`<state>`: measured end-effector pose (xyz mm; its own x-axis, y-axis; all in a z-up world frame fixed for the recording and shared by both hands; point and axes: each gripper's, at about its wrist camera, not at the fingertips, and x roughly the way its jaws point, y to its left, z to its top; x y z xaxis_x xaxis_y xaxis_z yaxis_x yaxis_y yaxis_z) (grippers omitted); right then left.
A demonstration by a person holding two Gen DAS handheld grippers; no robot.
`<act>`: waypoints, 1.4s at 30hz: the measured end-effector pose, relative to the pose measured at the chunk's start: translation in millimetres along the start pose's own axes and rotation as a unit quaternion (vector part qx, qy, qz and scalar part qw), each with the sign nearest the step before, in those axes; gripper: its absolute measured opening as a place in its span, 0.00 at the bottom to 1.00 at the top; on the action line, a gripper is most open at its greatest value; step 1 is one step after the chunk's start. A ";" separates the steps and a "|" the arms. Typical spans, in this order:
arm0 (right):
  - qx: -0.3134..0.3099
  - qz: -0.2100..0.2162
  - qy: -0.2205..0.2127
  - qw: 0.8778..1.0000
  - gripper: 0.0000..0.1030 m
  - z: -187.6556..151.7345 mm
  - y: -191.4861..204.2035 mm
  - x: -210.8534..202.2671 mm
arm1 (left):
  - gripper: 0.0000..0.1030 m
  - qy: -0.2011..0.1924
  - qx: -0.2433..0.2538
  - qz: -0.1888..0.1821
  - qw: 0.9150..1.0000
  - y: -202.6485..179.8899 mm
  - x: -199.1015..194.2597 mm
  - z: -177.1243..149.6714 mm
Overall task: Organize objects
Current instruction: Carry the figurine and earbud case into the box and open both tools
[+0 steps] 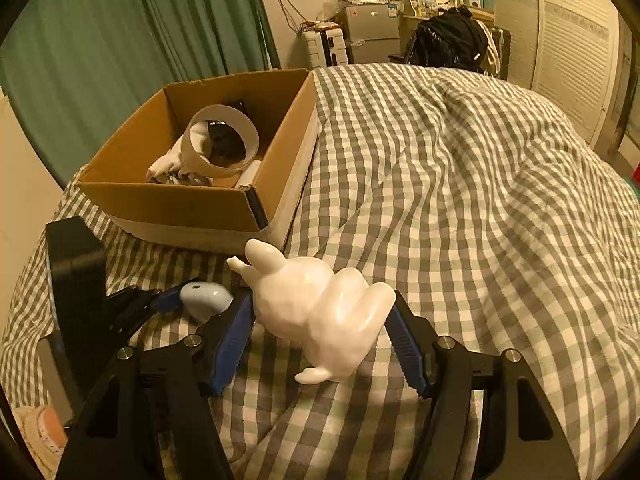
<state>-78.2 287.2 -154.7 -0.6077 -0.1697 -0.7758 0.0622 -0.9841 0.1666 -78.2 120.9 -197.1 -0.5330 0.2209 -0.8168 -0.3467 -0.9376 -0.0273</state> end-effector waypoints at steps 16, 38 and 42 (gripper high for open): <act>-0.024 0.055 -0.080 0.995 0.63 34.6 39.9 -81.3 | 0.49 -0.059 -0.048 -0.028 0.997 49.1 -135.2 65.6; -0.023 0.080 -0.092 0.992 0.63 165.7 66.0 -6.7 | 0.49 -0.071 -0.040 -0.007 0.997 110.9 -72.1 180.8; -0.017 0.068 -0.062 0.996 0.63 164.9 56.2 34.2 | 0.49 -0.046 -0.017 0.012 0.999 107.4 -29.7 176.3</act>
<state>-226.2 234.9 -71.5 -0.6840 -0.2964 -0.6665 0.1761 -0.9538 0.2435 -235.7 60.9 -74.1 -0.6110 0.2199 -0.7605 -0.3071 -0.9513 -0.0284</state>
